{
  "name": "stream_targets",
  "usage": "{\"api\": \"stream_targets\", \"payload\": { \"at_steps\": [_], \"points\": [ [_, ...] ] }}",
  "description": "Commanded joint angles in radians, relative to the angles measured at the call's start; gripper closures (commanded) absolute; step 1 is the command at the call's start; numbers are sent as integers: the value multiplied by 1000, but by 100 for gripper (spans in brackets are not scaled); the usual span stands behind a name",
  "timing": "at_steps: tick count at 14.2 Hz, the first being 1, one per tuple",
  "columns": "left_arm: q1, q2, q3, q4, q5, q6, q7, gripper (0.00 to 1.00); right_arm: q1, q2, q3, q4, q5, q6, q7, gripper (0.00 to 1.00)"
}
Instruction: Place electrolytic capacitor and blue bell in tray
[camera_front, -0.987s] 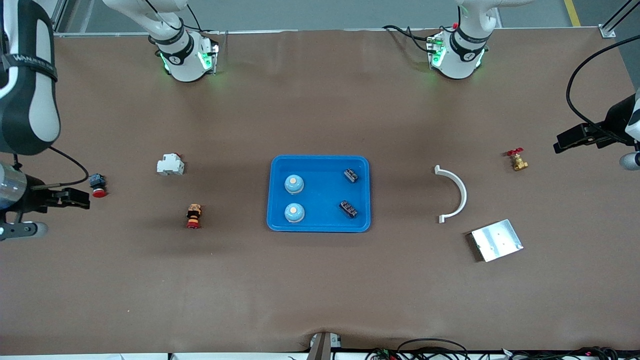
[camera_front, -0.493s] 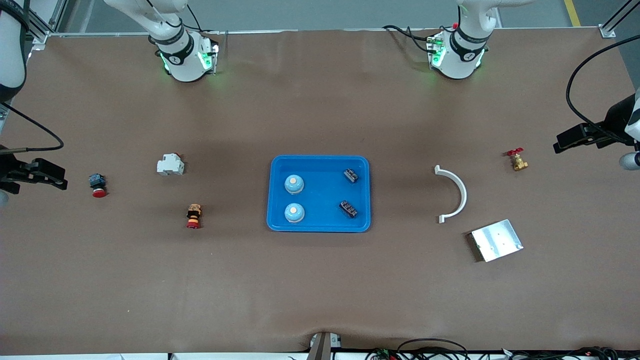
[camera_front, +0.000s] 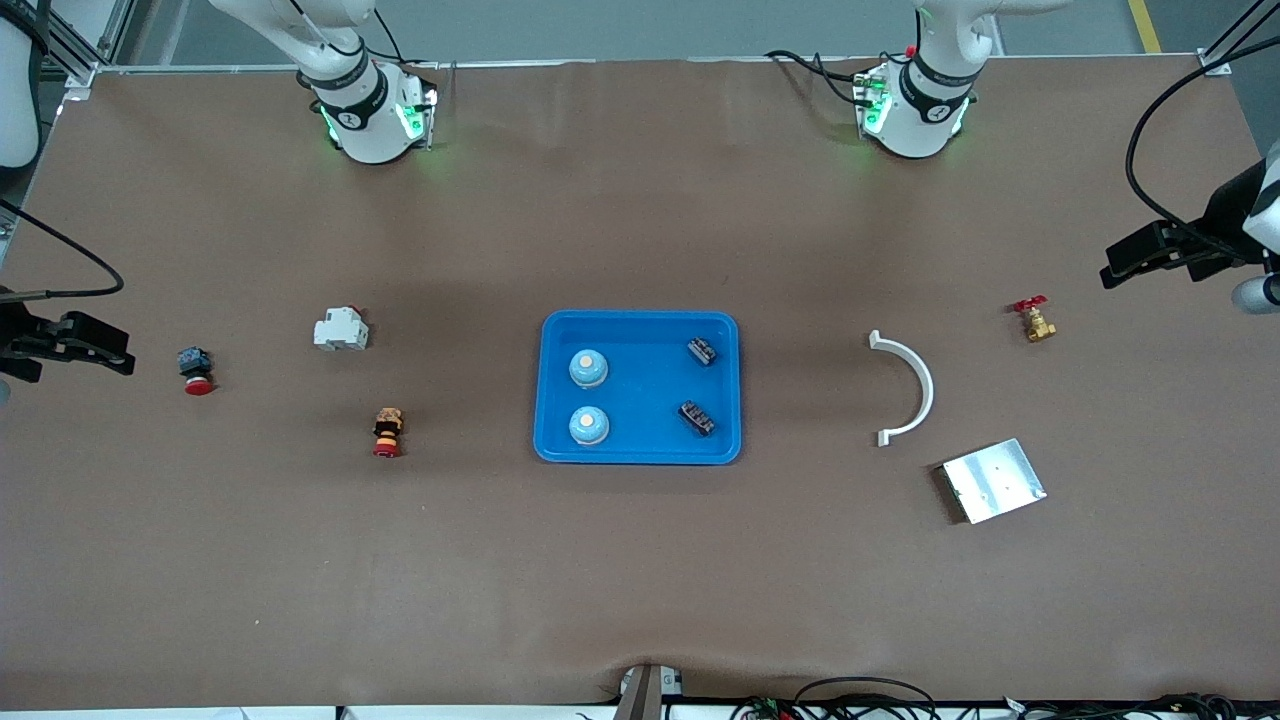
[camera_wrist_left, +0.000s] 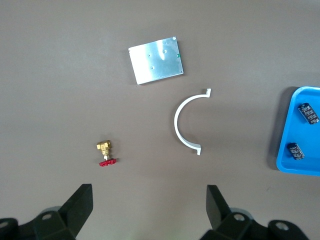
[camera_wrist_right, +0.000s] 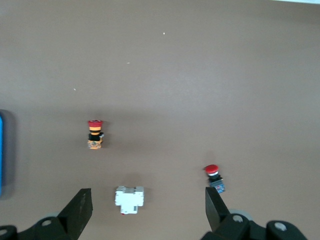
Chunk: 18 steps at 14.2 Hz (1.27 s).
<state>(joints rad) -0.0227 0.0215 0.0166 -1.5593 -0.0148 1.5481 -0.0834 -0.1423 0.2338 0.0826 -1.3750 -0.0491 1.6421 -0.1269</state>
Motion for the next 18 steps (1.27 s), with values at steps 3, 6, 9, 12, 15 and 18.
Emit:
{"api": "stream_targets", "payload": {
  "at_steps": [3,6,9,12,15,18],
  "points": [
    [-11,-18,8,-4,22,-10,-7,0,-49,-60,17,-29,38,-42,59,0],
    [-11,-32,3,-2,22,9,19,0,-62,-86,17,-36,60,-54,107,0],
    [-11,-38,2,-2,22,10,21,0,-72,-105,17,-36,60,-62,107,0],
    [-9,-37,2,-2,22,10,22,0,-82,-108,17,-44,61,-62,107,0],
    [-3,-26,0,-2,19,26,22,0,-86,-128,17,-59,63,-53,107,0],
    [-5,-26,0,-2,21,26,22,0,-85,-131,17,-61,75,-50,107,0]
  ]
}}
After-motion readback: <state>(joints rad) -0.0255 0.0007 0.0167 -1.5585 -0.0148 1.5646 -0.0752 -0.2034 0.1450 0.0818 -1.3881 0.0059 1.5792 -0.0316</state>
